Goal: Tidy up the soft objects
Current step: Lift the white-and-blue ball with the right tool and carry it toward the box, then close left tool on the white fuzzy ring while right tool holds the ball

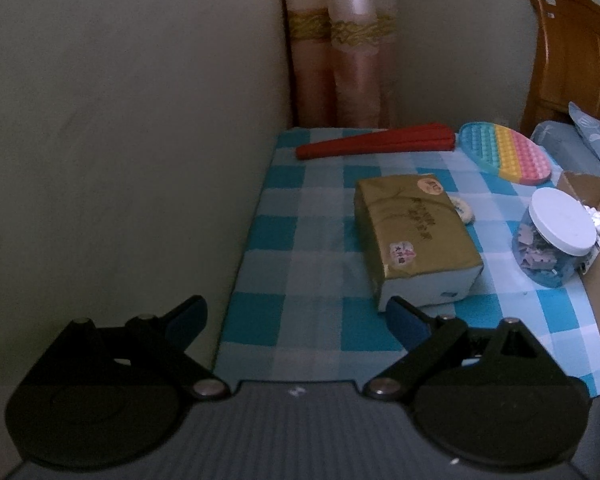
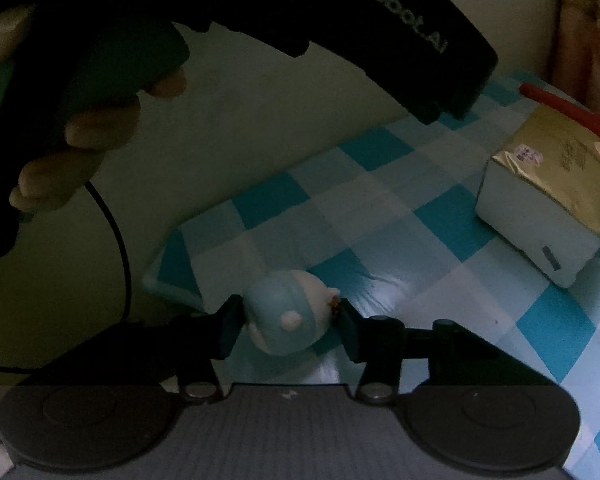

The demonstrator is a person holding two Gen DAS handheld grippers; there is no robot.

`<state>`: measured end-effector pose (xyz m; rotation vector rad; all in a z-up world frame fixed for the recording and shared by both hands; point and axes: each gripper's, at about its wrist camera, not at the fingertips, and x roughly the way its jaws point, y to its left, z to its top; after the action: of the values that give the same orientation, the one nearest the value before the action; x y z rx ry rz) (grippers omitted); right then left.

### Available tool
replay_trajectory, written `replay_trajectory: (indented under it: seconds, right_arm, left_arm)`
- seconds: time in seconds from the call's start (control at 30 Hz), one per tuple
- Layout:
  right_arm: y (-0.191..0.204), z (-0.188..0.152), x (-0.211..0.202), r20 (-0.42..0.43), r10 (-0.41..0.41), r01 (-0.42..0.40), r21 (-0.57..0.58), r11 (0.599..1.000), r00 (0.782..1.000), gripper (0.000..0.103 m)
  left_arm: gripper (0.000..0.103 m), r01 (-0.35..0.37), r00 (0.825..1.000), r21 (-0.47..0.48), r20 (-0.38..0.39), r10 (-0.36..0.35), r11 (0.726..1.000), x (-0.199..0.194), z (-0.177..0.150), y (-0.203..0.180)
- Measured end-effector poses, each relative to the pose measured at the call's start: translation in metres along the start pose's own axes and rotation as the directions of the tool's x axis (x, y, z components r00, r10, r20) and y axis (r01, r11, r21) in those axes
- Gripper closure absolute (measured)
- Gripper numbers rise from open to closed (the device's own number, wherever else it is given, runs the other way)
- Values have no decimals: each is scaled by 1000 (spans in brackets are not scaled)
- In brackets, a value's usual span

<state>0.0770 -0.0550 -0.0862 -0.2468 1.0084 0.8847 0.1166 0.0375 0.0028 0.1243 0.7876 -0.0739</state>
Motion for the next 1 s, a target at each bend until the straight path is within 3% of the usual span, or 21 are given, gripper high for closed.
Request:
replay_trajectory:
  seconds: [0.33,0.6,0.8,0.9,1.0]
  right_arm:
    - [-20,-9,-47,28,-92,90,52,995,995,50]
    - [-55,-27,-118,19,-220,217,100,971,975,49]
    - [-80,-37,-157,18,-294,289,139,947,956,49]
    - [-92,-42,-171,22,-327,320,153,935,945,49]
    - [-99,-45,-178,26,-350,342,165,925,936,49]
  left_arm:
    - [7,22,1000,16,7,-22,1000,-1,3,-5]
    - [7,105,993,113,36,-110,988,3,28,-44]
    - [7,186,981,245,1,-192,951,23,75,-89]
    - [7,242,969,293,-34,-243,925,36,102,-113]
    - [8,321,947,323,-117,-299,890,60,129,-137]
